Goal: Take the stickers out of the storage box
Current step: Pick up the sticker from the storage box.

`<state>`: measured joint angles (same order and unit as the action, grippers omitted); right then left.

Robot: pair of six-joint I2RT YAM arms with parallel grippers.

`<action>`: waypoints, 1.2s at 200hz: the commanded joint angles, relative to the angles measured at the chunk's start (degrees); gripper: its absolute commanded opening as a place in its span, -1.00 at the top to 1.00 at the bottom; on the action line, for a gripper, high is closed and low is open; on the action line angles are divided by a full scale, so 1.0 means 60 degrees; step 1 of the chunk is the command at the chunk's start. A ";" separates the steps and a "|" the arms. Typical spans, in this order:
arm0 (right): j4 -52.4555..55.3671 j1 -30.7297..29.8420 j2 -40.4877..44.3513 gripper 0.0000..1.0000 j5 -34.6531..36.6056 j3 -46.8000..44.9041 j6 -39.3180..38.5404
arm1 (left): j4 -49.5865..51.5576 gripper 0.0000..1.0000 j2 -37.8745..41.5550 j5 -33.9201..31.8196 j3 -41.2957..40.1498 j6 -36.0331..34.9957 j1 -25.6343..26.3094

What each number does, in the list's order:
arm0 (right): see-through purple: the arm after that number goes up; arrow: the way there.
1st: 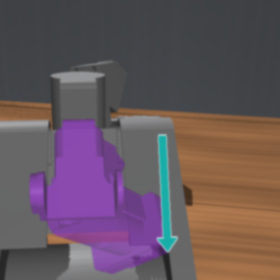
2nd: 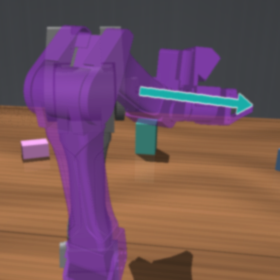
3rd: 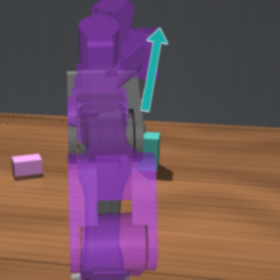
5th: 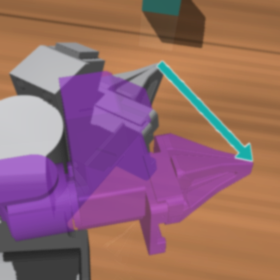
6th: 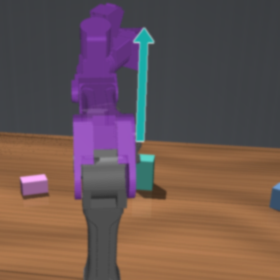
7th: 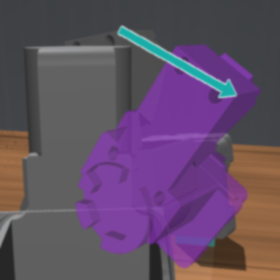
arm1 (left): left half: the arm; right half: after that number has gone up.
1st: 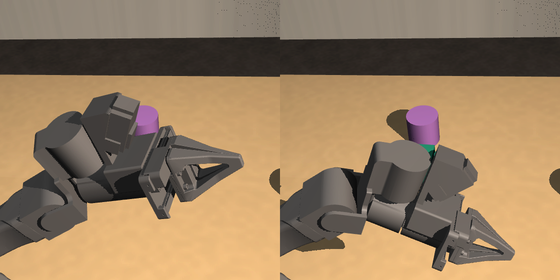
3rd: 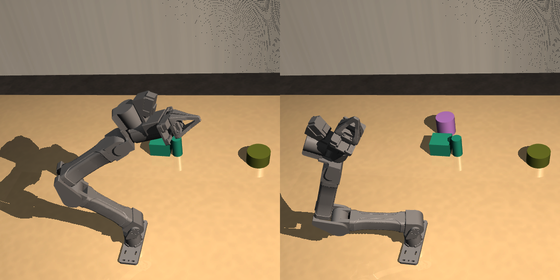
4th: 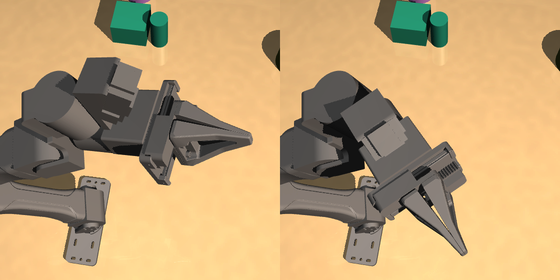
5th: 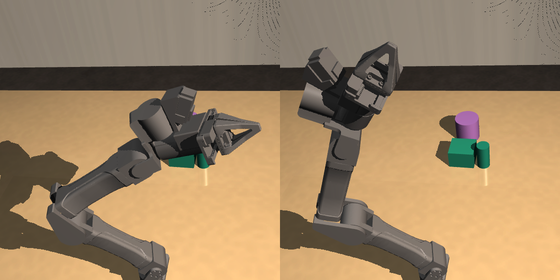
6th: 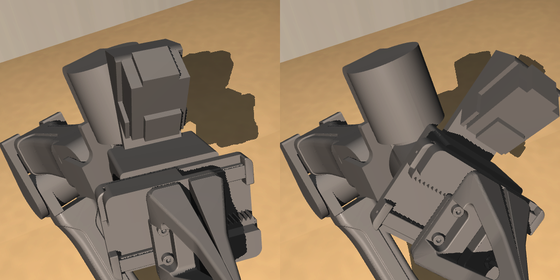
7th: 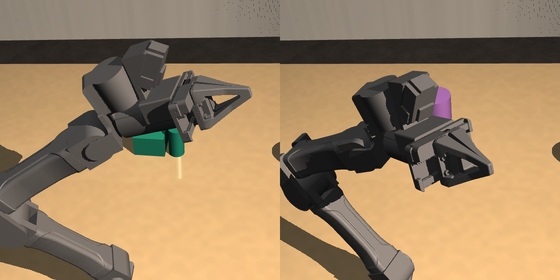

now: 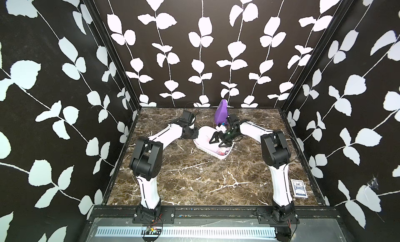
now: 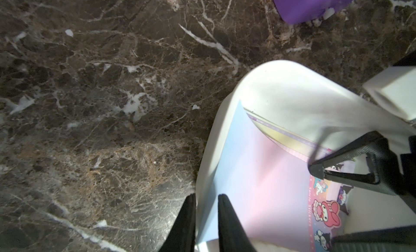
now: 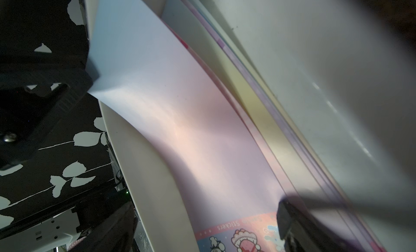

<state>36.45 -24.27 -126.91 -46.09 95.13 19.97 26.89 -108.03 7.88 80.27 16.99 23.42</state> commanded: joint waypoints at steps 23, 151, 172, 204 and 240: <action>0.0307 -0.0138 -0.0915 -0.98 0.0752 -0.0562 -0.0083 | 0.0102 0.62 0.0665 0.0049 -0.0278 0.0080 -0.0058; 0.0246 -0.0140 -0.1093 -0.98 0.0797 -0.0475 -0.0025 | -0.0381 0.85 0.0494 0.0920 -0.0514 0.0551 -0.0039; 0.0267 -0.0144 -0.1072 -0.98 0.0808 -0.0503 -0.0051 | -0.0396 0.74 0.0476 0.0849 -0.0577 0.0552 -0.0029; 0.0311 -0.0143 -0.1089 -0.98 0.0825 -0.0480 -0.0089 | -0.0337 0.64 0.0543 0.0723 -0.0507 0.0488 -0.0045; 0.0273 -0.0136 -0.1074 -0.98 0.0840 -0.0503 -0.0076 | -0.0308 0.76 0.0515 0.0708 -0.0411 0.0464 -0.0047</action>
<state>36.40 -24.21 -127.15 -46.35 95.18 20.01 24.95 -106.85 12.01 77.56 19.90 23.31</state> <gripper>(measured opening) 0.989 0.141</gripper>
